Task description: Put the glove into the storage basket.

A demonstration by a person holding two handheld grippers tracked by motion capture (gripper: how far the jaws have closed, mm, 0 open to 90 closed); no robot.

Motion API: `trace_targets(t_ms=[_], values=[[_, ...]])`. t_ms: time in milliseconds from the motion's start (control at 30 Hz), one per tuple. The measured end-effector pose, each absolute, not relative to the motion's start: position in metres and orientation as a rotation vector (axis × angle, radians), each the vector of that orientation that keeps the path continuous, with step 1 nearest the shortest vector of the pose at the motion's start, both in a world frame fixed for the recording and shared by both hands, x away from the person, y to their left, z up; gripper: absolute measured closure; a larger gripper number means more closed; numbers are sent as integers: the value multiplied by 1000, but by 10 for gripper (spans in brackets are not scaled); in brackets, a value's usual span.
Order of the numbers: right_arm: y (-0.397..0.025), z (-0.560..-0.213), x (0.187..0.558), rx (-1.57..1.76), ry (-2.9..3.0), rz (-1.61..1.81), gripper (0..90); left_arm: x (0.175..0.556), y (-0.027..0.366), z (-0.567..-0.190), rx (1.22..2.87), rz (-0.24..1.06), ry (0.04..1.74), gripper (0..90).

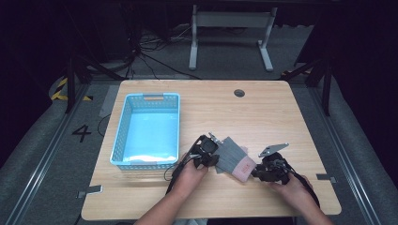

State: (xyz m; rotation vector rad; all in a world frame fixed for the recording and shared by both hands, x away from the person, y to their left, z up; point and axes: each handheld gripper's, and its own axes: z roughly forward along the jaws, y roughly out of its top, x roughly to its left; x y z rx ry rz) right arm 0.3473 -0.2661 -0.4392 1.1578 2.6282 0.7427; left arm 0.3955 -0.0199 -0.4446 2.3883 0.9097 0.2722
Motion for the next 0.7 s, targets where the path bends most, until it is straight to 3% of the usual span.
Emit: trace_targets(t_ms=[167,500,600,700], values=[[-267,-438,347,1161,2619,752,664,393,-21,-444,2410,340,906,849],[-277,-433,351,1198,2578,800,674,394,-21,-444,2404,336,909,879],[-274,-433,352,1202,2581,791,810,394,-20,-443,2397,330,909,882],[-273,-431,351,1197,2578,780,851,393,-19,-441,2391,328,906,884]])
